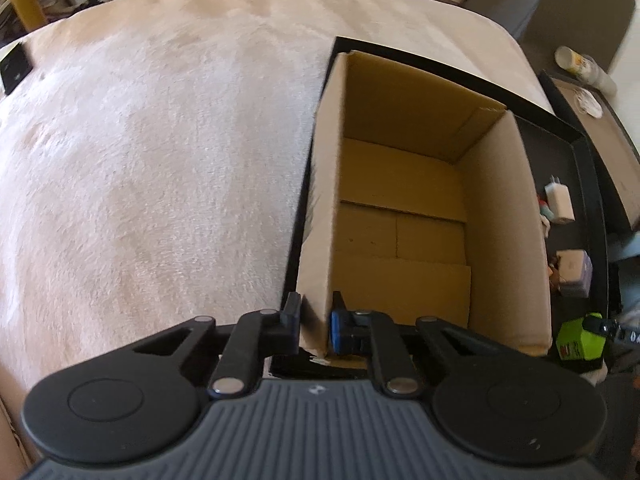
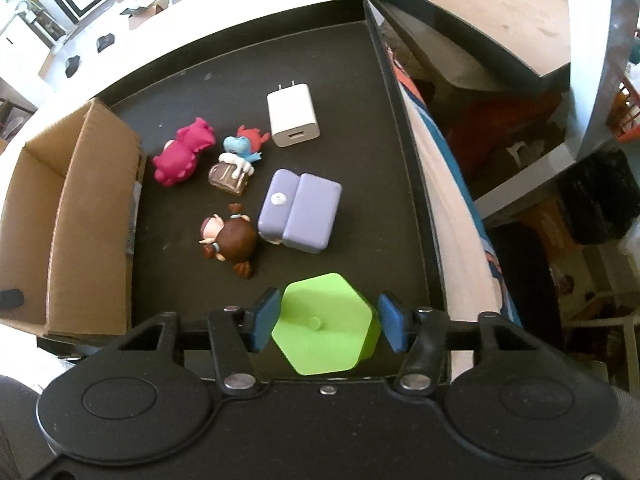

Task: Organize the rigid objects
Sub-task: 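Lift the green container with the right gripper and drop it into the cardboard box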

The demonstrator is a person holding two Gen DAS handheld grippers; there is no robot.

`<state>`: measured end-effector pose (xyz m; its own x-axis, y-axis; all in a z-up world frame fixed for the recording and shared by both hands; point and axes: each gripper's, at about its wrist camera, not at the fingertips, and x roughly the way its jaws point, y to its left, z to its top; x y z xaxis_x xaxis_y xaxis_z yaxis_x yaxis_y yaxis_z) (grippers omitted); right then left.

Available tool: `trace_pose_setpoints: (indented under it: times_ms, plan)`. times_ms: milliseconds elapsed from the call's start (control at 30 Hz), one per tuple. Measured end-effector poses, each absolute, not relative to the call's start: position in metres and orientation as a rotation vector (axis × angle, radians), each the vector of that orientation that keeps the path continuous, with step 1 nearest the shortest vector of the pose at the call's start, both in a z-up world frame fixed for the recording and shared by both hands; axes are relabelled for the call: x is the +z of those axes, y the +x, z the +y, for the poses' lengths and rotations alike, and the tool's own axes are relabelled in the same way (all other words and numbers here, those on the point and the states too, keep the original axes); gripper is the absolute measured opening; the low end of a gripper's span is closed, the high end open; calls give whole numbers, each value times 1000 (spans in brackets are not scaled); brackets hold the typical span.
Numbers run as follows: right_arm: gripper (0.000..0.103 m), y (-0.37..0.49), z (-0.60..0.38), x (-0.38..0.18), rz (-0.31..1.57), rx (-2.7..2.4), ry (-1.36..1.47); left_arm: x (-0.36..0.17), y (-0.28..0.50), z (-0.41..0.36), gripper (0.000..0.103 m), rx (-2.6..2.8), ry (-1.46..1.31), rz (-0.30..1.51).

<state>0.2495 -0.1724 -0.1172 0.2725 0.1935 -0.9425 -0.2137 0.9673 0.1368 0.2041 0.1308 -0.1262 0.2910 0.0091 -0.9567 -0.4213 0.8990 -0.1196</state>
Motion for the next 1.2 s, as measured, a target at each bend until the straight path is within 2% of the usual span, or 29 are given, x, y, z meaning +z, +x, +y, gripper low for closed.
trace_pose_setpoints:
  times_ms: [200,400,500,567,733,1200]
  plan:
    - [82,251,-168,-123,1301,249,-32,-122,202,128,13,256,-375,1243]
    - [83,247,-170,-133,1325,197,-37,-123,202,122,13,189,-370,1250]
    - [76,248,-175,-135,1324,179,-14,-124,205,118,13,167,-349,1270]
    - [58,249,-177,-136,1330,192,10,-129,208,117,12,179,-345,1309]
    - [57,244,-172,-126,1308,247,7,-137,211,123,13,188,-386,1360]
    - [57,241,-127,-55,1199,394,-2,-132,203,132,13,197,-465,1327]
